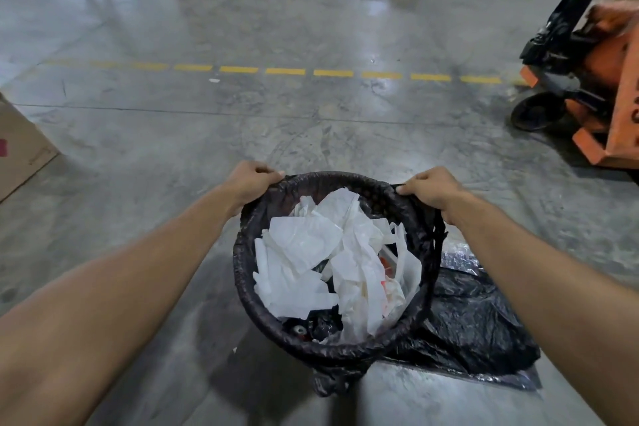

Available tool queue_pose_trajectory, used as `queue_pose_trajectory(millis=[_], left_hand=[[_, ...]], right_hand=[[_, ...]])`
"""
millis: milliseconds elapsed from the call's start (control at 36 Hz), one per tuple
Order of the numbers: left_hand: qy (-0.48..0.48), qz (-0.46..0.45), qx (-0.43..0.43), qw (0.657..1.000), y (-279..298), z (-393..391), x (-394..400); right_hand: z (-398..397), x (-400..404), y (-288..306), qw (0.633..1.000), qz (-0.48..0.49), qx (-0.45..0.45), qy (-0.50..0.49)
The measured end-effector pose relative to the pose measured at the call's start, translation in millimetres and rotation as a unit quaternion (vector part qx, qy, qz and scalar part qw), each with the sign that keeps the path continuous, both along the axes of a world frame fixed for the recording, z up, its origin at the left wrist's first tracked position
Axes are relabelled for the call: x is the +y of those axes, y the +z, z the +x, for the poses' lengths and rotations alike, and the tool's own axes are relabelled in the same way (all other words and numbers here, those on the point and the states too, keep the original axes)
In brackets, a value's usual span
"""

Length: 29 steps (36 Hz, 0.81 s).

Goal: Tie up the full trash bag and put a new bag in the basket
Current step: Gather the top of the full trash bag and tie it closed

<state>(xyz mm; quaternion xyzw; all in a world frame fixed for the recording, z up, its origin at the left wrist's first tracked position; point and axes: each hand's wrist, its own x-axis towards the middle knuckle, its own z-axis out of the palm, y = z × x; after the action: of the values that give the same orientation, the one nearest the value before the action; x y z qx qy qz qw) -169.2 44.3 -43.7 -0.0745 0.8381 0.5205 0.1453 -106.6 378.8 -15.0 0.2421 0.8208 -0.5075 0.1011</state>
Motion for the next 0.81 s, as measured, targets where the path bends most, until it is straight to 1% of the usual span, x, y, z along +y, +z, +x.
queue_pose_trajectory(millis=[83, 139, 194, 250, 278, 306, 389, 444, 472, 500, 528, 583, 639, 722, 806], left_hand=[[0.024, 0.091, 0.018, 0.995, 0.5, 5.8, 6.4], [0.038, 0.172, 0.008, 0.984, 0.4, 10.7, 5.5], [0.050, 0.242, 0.001, 0.969, 3.7, 14.7, 1.6], [0.054, 0.276, 0.002, 0.960, 7.2, 17.9, -5.4], [0.051, 0.262, 0.007, 0.964, 7.3, 20.0, -11.0], [0.043, 0.229, 0.017, 0.972, 7.7, 23.3, -16.1], [-0.013, 0.071, 0.030, 0.997, 5.6, 40.9, -35.7], [-0.066, -0.027, -0.008, 0.997, 6.8, 58.7, -49.7], [-0.093, -0.055, -0.036, 0.994, 6.3, 67.7, -56.5], [-0.109, -0.060, -0.068, 0.990, 3.8, 74.7, -62.8], [-0.116, -0.047, -0.100, 0.987, 2.0, 83.8, -66.6], [-0.087, 0.030, -0.151, 0.984, -5.9, 100.5, -71.4], [-0.037, 0.105, -0.186, 0.976, -9.9, 114.8, -70.5], [-0.007, 0.124, -0.193, 0.973, -12.4, 131.2, -73.0], [-0.029, 0.137, -0.215, 0.966, -13.4, 145.2, -75.0]], right_hand=[[2.6, -2.5, -7.1, 0.996, -0.060, 0.063, -0.024], [5.7, -3.5, -11.9, 0.988, -0.110, 0.098, -0.040], [8.6, -0.2, -12.9, 0.975, -0.168, 0.122, -0.078], [11.8, 9.4, -10.9, 0.966, -0.198, 0.129, -0.105], [14.2, 15.3, -10.8, 0.966, -0.197, 0.129, -0.104], [17.6, 20.2, -10.1, 0.970, -0.188, 0.125, -0.092], [38.5, 33.2, -12.1, 0.987, -0.133, 0.093, -0.016], [57.1, 41.5, -11.5, 0.997, -0.047, 0.038, 0.056], [67.0, 44.1, -11.6, 0.996, 0.000, -0.001, 0.094], [74.6, 45.9, -12.5, 0.990, 0.030, -0.043, 0.128], [82.9, 47.5, -13.2, 0.987, 0.039, -0.073, 0.138], [98.7, 45.4, -16.3, 0.985, 0.005, -0.098, 0.145], [113.9, 41.7, -19.0, 0.985, -0.064, -0.101, 0.124], [131.7, 33.9, -28.7, 0.969, -0.213, -0.116, 0.048], [148.8, 28.1, -34.8, 0.955, -0.269, -0.124, 0.009]])
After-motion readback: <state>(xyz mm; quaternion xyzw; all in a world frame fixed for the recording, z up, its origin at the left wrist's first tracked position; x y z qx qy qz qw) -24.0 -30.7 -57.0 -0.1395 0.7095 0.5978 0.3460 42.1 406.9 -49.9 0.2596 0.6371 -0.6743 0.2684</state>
